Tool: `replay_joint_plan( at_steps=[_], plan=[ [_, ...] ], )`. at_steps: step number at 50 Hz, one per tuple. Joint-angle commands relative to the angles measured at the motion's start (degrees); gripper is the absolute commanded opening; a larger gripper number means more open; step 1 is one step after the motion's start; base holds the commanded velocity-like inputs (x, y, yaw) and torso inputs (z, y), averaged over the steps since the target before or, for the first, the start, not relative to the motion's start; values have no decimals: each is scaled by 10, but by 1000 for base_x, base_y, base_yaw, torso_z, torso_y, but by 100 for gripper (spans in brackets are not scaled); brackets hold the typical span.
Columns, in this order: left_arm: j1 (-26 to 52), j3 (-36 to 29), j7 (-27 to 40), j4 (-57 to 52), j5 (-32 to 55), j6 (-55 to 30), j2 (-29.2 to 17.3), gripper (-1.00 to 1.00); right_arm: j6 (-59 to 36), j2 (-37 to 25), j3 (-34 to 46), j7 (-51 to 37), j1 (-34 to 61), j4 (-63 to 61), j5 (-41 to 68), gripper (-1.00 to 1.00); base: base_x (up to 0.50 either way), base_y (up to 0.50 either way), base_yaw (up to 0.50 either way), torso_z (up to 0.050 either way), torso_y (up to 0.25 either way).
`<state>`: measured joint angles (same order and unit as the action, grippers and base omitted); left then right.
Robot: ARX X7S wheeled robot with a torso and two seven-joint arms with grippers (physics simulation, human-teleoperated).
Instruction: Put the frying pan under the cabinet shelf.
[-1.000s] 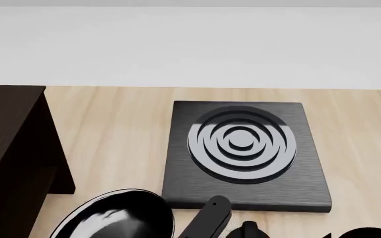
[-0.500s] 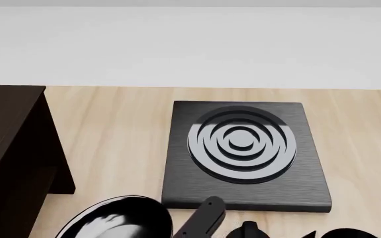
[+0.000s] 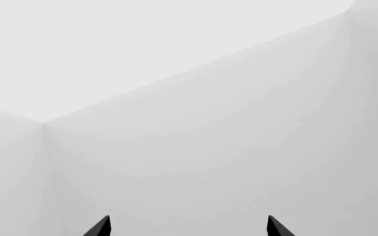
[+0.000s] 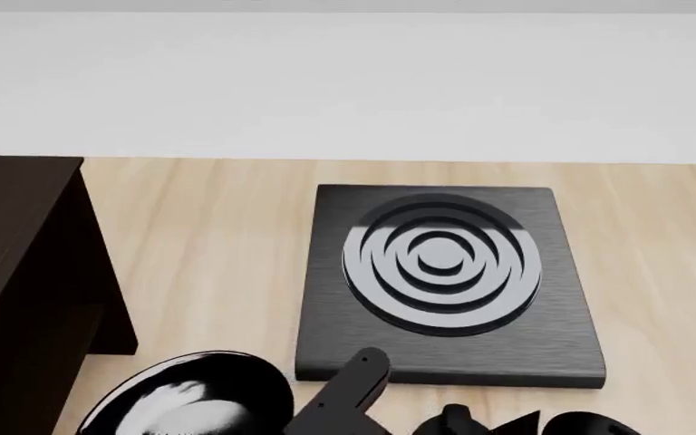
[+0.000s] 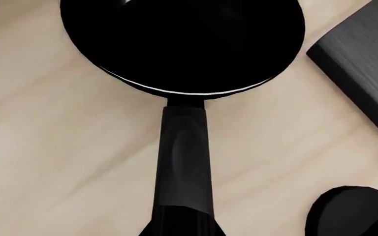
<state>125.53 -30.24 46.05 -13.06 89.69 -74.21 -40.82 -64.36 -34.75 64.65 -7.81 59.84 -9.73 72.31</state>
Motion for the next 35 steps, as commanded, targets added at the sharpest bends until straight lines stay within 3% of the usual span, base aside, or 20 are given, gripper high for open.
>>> replay_joint_plan(
  at_steps=[1,35],
  plan=[
    [1,-1,8,-6,11,-2,-3,100,35,38,11,47,8,63,-66,-100,0,0,0,0,0],
    [-7,1,20,-23,20,4,-17,100,29,101,65,91,7,152,-103,-100,0,0,1,0,0]
  ],
)
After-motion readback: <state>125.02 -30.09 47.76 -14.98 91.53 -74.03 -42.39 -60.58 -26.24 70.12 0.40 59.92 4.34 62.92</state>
